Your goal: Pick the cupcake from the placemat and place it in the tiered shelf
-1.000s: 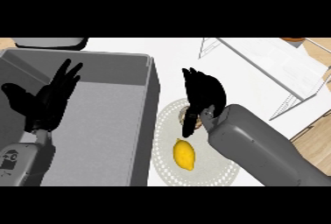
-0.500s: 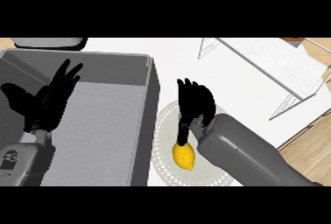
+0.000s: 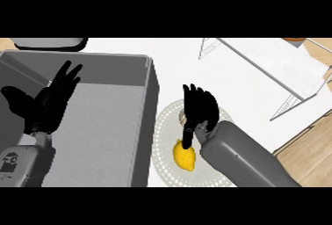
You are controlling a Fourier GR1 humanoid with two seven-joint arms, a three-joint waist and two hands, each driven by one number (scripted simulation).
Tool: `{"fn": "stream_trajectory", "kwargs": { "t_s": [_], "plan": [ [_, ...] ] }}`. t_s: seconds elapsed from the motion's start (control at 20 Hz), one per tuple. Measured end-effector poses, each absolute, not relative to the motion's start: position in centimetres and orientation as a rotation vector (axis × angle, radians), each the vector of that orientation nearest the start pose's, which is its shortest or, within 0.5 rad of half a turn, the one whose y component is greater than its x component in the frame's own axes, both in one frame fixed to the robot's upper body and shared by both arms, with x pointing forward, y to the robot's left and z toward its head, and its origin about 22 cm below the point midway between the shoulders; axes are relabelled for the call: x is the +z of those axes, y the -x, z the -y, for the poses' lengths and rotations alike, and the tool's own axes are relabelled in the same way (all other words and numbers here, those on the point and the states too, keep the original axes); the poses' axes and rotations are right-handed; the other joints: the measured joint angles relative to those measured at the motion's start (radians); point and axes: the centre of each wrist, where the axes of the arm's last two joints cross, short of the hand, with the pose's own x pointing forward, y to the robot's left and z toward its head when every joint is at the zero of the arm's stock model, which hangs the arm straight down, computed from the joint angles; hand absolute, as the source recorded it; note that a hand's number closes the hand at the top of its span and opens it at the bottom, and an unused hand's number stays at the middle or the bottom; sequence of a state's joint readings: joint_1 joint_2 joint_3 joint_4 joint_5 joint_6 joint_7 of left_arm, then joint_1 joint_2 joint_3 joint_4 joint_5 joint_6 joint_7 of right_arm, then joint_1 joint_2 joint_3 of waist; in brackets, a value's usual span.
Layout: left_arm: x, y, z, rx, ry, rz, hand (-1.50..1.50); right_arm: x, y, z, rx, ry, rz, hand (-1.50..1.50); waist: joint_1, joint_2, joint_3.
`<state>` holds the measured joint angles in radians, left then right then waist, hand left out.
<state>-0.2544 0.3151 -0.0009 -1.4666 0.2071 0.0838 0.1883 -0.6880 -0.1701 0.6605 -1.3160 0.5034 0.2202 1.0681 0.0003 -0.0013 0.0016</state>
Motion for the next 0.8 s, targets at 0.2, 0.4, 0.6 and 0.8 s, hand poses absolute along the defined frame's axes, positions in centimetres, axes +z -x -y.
{"fn": "stream_trajectory", "kwargs": {
  "t_s": [0.2, 0.4, 0.6, 0.8],
  "plan": [
    [6.6, -30.2, -27.9, -0.063, -0.101, 1.529, 0.00, 7.3, -31.9, 6.4, 1.168, 0.793, 0.837, -1.50, 0.002, 0.000, 0.000],
    [7.1, -29.8, -28.2, -0.055, -0.104, 1.531, 0.00, 6.7, -32.6, 6.5, 1.149, 0.789, 0.816, -1.50, 0.004, 0.000, -0.002],
    [6.9, -30.0, -28.1, -0.059, -0.101, 1.531, 0.00, 4.9, -32.7, 6.5, 1.139, 0.787, 0.786, -1.50, 0.003, -0.002, -0.002],
    [6.8, -30.1, -28.2, -0.058, -0.088, 1.529, 0.00, 4.2, -33.0, 5.7, 1.139, 0.772, 0.767, 1.50, 0.005, -0.004, -0.001]
  ]
}}
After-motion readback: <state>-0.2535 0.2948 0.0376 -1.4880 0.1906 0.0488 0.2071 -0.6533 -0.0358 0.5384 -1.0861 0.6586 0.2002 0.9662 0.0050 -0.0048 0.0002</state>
